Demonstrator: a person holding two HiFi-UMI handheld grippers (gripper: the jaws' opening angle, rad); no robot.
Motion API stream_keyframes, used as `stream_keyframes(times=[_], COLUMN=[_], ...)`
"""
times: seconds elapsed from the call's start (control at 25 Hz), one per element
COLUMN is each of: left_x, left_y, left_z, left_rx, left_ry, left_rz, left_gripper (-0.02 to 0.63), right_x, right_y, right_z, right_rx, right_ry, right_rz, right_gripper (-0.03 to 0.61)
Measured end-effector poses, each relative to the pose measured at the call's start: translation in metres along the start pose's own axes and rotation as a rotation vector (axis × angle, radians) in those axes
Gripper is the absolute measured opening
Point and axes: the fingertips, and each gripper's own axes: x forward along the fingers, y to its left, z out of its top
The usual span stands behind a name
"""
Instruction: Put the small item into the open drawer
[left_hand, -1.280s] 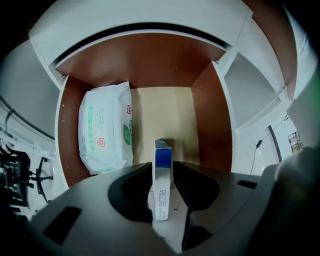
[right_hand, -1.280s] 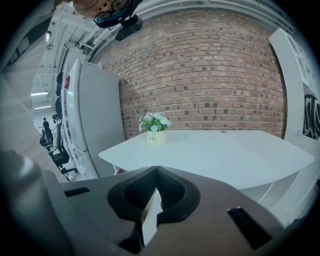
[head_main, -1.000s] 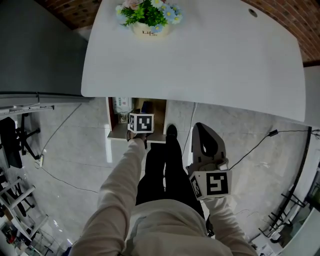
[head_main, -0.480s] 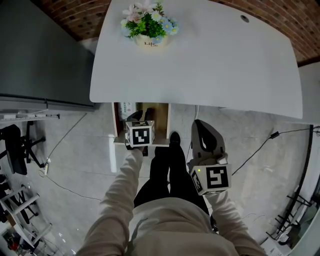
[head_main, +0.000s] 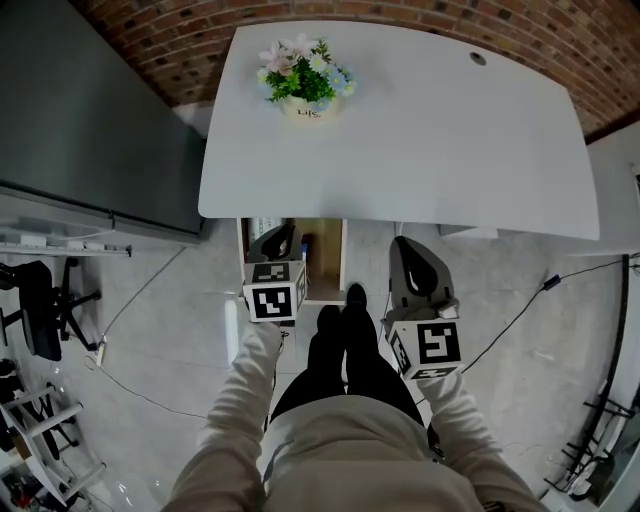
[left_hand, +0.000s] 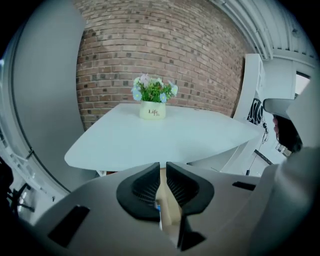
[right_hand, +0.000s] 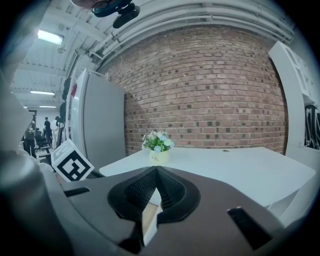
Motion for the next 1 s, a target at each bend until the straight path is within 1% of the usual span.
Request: stream_keyframes(times=[0.12,0.24,0.36,0.52,0.68,0.84,1.0], left_x=[-0.016,-0.033,-0.048,-0.071,-0.095,-0.117,-0.135], left_y=[0.001,0.004,0.004,0.004,0.005,0.01,0.015], left_z=[0.023,0.043,0.059,0.078,0.089,0.096,0.1], left_rx=[0.022,0.022,0.021,0.053,0.106,0.104,0.118], left_ry=[-0.064,-0.131,-0.182,-0.253,-0.311,-0.363,-0.404], left_rz=[-0.009,-0.009,-0.019,-0.024,-0.019,-0.02,-0.003], left_gripper=[0.049,0.041,0.041,0.037,0.035,0.031,0.021], right_x=[-0.001,-0.002,-0.005,-0.006,-0.008,-0.012,-0.016], right_y=[-0.001,0.002,0.006,0.008,0.015,0.019,0.022], right_z=[0.009,0.018,0.022,0.035,0.04,0.046,0.051], right_rx=[-0.003,-0.018,-0.036,-0.039,-0.05,-0.058,-0.055], right_ry=[-0.014,-0.034,-0.026,-0.08,-0.091,-0.104,-0.115], right_rz=[-0.005,0.0,0.003,-0.006,-0.002,-0.007,-0.012], right_gripper=[0.028,0.027,0.028,0.027,0.028,0.028,0.026])
